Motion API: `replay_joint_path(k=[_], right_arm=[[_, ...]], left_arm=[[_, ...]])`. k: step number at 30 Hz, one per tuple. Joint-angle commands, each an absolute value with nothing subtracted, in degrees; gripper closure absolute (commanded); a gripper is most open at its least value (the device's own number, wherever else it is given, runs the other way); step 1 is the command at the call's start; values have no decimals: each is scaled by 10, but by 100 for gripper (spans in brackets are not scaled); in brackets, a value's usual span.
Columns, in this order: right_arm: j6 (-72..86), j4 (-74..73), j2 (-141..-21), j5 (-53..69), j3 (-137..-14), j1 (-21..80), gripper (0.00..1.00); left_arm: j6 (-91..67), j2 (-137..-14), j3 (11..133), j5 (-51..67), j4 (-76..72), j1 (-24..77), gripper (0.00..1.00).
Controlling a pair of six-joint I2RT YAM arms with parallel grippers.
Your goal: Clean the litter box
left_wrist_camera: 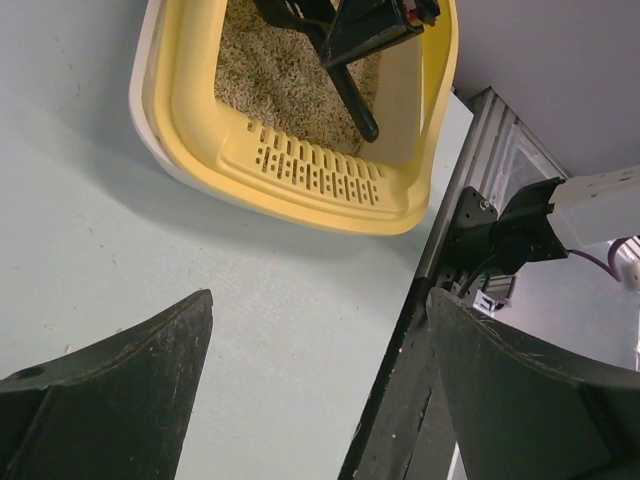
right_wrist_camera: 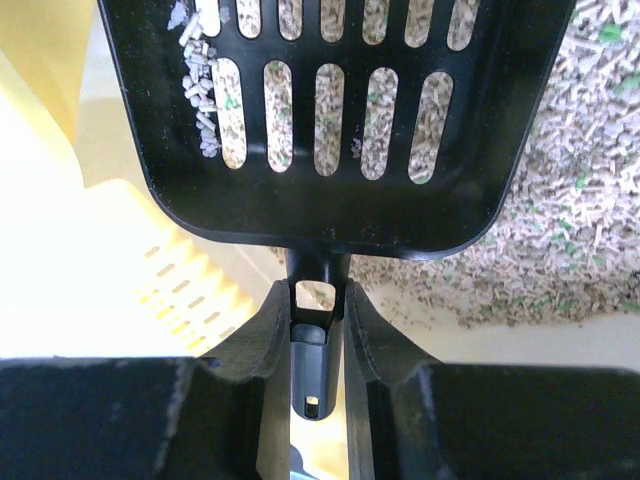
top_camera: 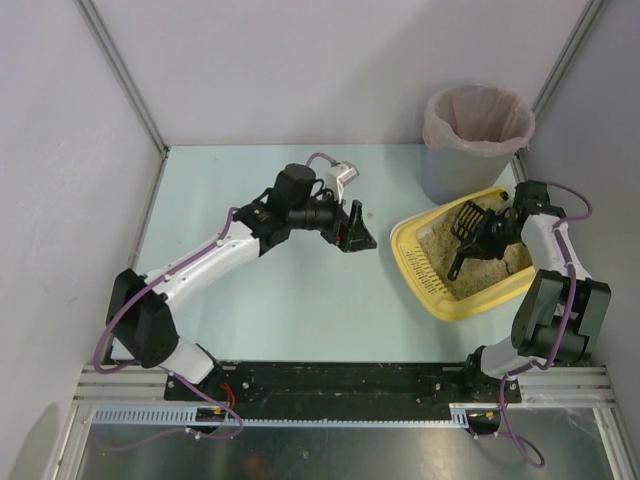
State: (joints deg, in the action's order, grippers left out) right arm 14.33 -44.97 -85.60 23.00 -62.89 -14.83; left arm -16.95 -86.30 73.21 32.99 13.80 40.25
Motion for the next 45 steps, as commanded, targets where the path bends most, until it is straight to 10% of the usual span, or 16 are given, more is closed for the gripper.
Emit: replay_joint_path(k=[1,37,45], right_arm=[[106,-512,-835,253,-660,-156,100],[75,-586,-650,169,-659,61,100],[79,-576,-637,147,-659,67,100]], left_arm=[[-171,-880,769,316,120,422,9],[-265,-1255,1161,242,120,496,18],[-271,-1263,1159,265,120,494,68]])
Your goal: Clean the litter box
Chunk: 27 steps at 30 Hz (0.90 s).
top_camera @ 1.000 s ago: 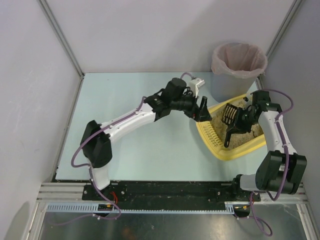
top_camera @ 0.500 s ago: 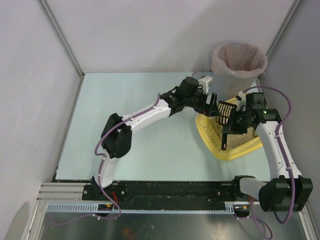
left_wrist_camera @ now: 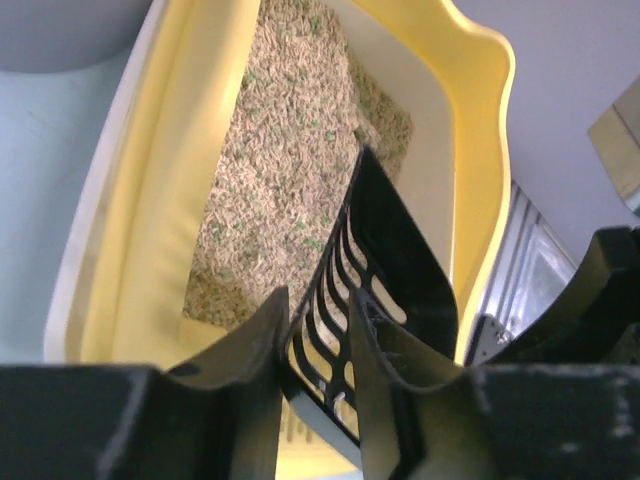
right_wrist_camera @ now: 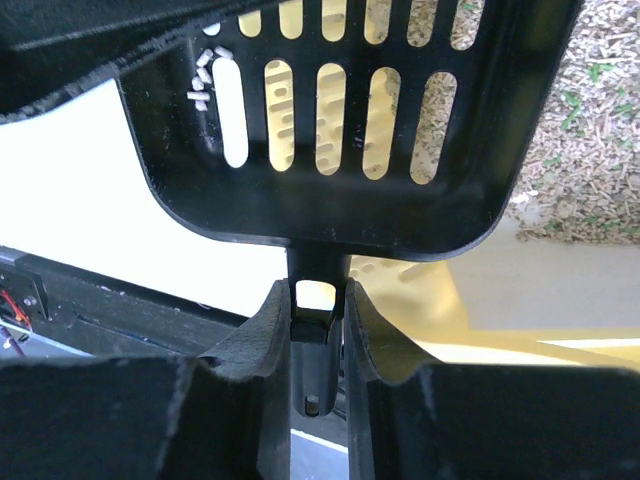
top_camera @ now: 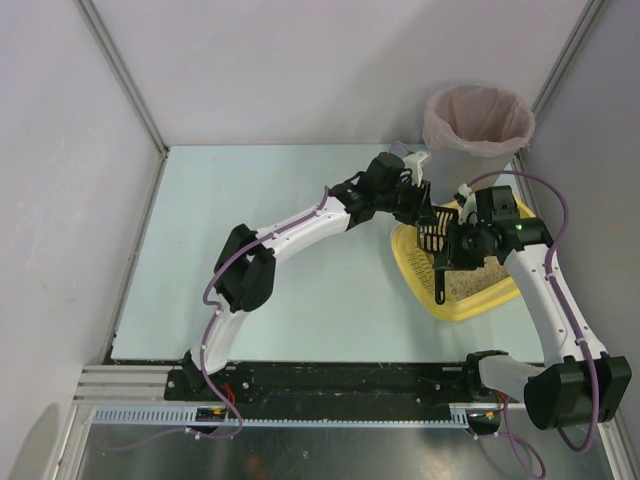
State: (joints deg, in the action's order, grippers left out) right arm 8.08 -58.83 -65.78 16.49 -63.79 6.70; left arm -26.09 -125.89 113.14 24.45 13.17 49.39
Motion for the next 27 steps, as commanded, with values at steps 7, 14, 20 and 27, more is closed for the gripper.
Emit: replay_joint_path(k=[7,14,20,27], right_arm=[[102,-556,-591,84,-659,69,67],[126,-446,-479,53,-612,70,34],[135,-344,-382,34,-527,94,30],[144,-276,-336,-74,-461,191,27]], left_arm=[[-315,-1265,1163,282,120,486,100],[-452,-1240,1150,280,119,468,100],[-582,-1222,1140,303,117,443,100],[-688,-1214,1128,331,116,433,100]])
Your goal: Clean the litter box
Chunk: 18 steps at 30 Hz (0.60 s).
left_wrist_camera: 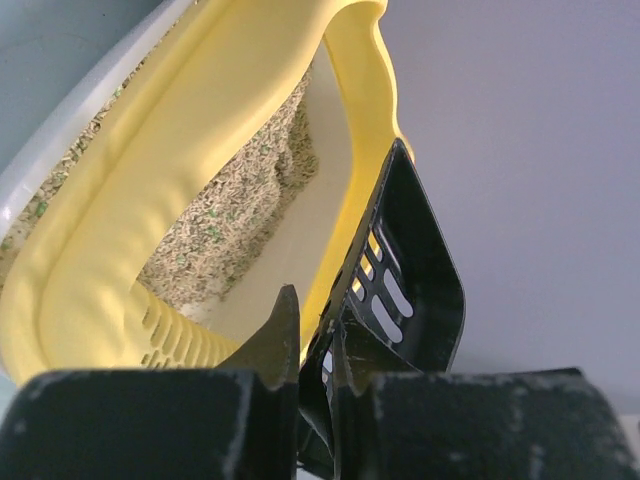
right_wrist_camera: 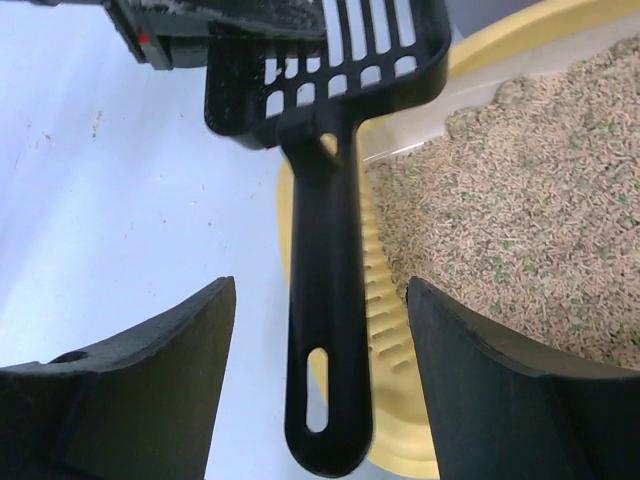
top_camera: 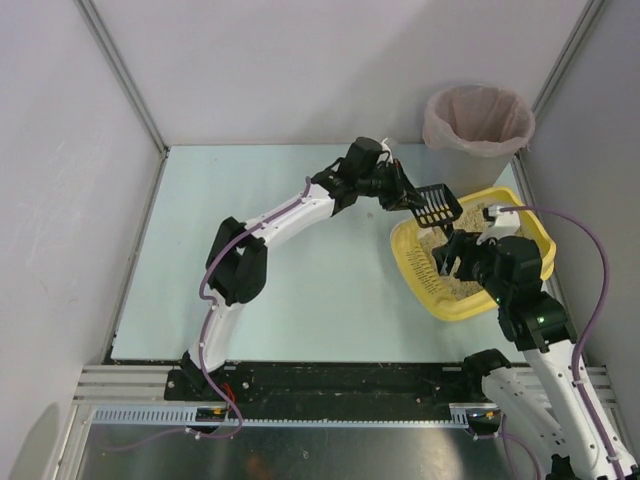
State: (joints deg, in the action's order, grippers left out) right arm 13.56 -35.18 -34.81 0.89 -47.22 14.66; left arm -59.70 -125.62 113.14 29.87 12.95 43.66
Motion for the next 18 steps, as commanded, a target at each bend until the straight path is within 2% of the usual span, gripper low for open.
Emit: replay_joint_path(k=[1,7,18], right_arm=[[142,-266,-337,-103,-457,220,27],[141,-231,-348,-234,-447,302,27],[136,-220,-345,-249,-441,311,34]], left_arm=[[-695,-1216,1126,334,117,433,100],[-713,-1217,1117,351,117,432,100],[-713,-1196,1090,346,117,424,100]])
